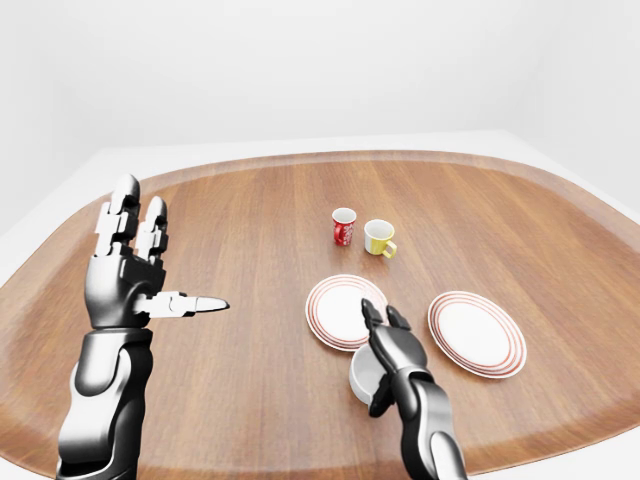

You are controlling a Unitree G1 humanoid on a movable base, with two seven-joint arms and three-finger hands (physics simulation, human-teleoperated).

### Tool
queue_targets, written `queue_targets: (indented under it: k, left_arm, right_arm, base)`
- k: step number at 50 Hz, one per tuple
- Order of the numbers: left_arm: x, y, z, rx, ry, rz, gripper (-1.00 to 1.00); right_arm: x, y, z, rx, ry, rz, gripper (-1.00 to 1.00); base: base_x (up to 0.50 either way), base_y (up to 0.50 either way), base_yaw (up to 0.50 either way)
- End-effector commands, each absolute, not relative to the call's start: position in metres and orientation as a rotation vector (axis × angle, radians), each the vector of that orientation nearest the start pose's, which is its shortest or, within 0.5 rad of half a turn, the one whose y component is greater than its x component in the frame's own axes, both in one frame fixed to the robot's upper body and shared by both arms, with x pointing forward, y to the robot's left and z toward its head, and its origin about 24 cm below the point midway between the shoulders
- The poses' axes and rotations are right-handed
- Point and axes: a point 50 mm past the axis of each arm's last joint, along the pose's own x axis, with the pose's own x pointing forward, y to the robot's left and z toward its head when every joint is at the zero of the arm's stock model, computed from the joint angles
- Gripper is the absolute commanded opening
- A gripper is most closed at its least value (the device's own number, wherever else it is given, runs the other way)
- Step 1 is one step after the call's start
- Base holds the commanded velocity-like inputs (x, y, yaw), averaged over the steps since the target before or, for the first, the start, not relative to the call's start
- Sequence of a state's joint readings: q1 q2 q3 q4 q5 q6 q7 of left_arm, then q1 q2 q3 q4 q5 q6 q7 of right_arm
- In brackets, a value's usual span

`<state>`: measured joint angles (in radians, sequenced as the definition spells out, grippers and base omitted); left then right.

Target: Put the white mug on the left plate.

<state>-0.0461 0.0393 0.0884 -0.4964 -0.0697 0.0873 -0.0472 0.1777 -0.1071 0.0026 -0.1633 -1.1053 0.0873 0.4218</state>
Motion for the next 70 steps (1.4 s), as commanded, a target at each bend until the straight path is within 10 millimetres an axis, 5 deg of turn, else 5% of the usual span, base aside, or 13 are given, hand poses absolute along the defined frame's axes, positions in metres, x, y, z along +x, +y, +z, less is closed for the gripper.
queue_targets:
  k: [1, 40, 42, 57, 70]
  left_arm:
    - [0.238, 0.166, 0.158, -0.004, -0.457, -0.001, 1.0]
    - [0.238, 0.167, 0.158, -0.004, -0.456, 0.001, 1.0]
    - [0.238, 0.167, 0.157, -0.003, -0.454, 0.002, 1.0]
    - [0.238, 0.166, 0.158, -0.003, -0.46, -0.001, 1.0]
    - [0.239, 0.167, 0.157, -0.003, -0.451, 0.0, 1.0]
  right_arm:
    - [0.214, -0.175, 0.018, -1.174, 0.355, 0.301, 1.0]
    - [0.211, -0.172, -0.007, -1.202, 0.386, 0.351, 1.0]
    - [0.212, -0.173, -0.005, -1.208, 0.37, 0.334, -1.0]
    - [0.204, -0.164, 0.009, -1.168, 0.34, 0.39, -1.0]
    - [0.197, -0.147, 0.062, -1.091, 0.231, 0.456, -1.0]
  base:
    - [0.0, 0.0, 0.0]
    - [0.0, 0.0, 0.0]
    - [0.0, 0.0, 0.0]
    - [0.0, 0.0, 0.0]
    - [0.0, 0.0, 0.0]
